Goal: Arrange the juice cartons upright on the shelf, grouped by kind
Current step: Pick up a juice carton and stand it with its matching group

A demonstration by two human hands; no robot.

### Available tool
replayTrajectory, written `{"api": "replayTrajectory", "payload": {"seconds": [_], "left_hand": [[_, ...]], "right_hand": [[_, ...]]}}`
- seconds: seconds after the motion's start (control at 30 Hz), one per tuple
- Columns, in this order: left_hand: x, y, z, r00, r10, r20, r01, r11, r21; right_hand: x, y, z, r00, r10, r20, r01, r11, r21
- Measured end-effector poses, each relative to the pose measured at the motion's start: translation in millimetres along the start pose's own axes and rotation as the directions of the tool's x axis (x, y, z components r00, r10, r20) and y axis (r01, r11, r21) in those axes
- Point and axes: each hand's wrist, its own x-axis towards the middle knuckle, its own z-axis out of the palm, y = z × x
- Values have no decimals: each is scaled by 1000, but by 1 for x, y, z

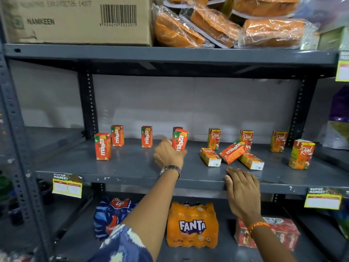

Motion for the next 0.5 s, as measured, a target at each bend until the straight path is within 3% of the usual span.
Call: {"api": "replayTrajectory", "payload": {"seconds": [0.23,0.5], "left_hand": [[10,-7,20,977,-150,153,127,980,152],[16,-20,17,966,-105,236,81,991,109]], "right_hand": [[1,4,4,1000,-18,-2,18,1000,-13],[2,6,3,999,7,38,-7,1000,5]]}}
